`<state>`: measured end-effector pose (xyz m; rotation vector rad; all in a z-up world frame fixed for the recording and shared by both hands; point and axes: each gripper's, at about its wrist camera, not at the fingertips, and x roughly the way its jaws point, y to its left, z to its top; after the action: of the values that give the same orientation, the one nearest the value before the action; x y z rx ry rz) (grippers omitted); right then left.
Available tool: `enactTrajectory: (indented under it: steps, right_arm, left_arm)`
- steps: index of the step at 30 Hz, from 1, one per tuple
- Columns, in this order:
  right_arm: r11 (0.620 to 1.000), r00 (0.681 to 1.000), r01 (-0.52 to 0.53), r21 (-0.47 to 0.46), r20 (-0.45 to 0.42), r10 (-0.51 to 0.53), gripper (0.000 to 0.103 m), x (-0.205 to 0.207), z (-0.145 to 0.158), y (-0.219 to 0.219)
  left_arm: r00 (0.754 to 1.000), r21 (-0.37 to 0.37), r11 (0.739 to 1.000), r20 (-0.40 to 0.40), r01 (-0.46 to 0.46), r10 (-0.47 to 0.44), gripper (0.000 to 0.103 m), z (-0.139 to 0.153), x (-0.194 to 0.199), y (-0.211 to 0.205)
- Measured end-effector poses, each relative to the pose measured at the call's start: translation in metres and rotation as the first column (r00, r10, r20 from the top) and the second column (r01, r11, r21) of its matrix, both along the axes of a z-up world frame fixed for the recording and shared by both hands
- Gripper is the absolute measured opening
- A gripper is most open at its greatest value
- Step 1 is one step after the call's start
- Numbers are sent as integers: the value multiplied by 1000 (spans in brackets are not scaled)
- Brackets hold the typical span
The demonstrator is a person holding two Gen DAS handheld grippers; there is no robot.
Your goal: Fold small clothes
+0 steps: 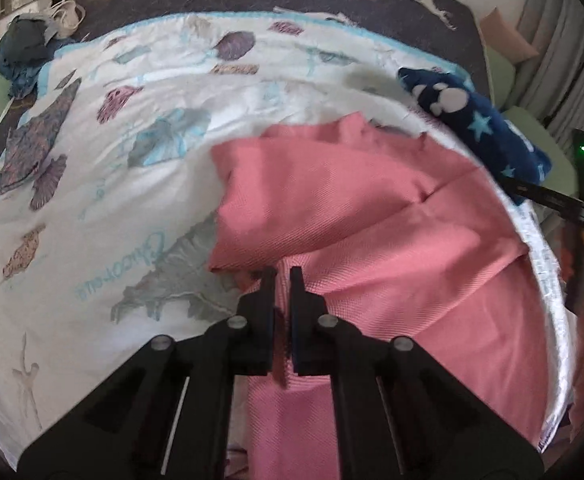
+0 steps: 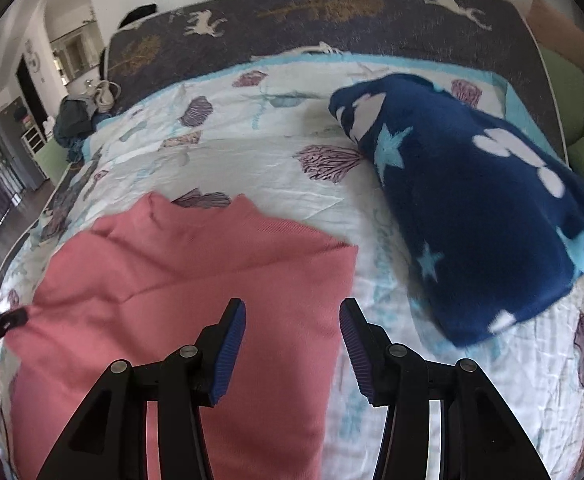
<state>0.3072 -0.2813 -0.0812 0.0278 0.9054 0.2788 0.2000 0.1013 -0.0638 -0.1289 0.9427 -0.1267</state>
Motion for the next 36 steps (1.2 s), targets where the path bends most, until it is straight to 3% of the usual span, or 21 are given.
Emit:
enactTrajectory:
  steps: [5, 7, 9, 12, 17, 20, 23, 27, 30, 32, 34, 36]
  right_arm:
    - [998, 997, -68, 17, -32, 69, 50, 23, -9, 18]
    - [995, 990, -97, 18, -97, 98, 57, 35, -18, 29]
    - [997, 985, -72, -18, -156, 68, 57, 45, -33, 36]
    - [995, 996, -17, -101, -93, 7, 2, 43, -36, 40]
    - [996, 998, 63, 69, 18, -64, 1, 29, -7, 5]
    - [988, 987, 135, 76, 76, -141, 1, 28, 7, -18]
    - [975, 978, 195, 104, 52, -202, 1, 34, 7, -39]
    - [975, 991, 133, 178, -19, -132, 5, 32, -9, -41]
    - [993, 999, 7, 114, -34, -3, 13, 25, -15, -15]
    - [996, 998, -51, 79, -36, 54, 27, 26, -16, 0]
    - [997, 996, -72, 7, -42, 73, 66, 31, -20, 17]
    - [997, 997, -58, -56, -51, 55, 71, 40, -29, 26]
  left_arm:
    - [999, 25, 999, 0, 39, -39, 7, 3, 4, -9]
    - [999, 36, 999, -15, 37, -37, 7, -3, 6, -12]
    - [999, 36, 999, -7, 40, -40, 6, -4, 5, -15]
    - [999, 10, 999, 24, 41, -41, 5, 6, 3, -15]
    - [986, -1, 998, 158, 62, -61, 5, 55, 11, -16]
    - [965, 53, 995, 247, 79, -89, 5, 80, 27, -22]
    - [972, 96, 994, 224, 52, -72, 6, 71, 60, -23]
    - [998, 104, 994, 25, 46, -49, 6, 10, 98, -14]
    - [998, 53, 998, -51, 46, -44, 6, -22, 93, -7]
    - [998, 35, 998, -55, 44, -42, 6, -28, 88, -5]
    - [998, 28, 999, -54, 42, -40, 7, -27, 84, -4]
    - [997, 33, 998, -56, 46, -44, 7, -25, 84, -4]
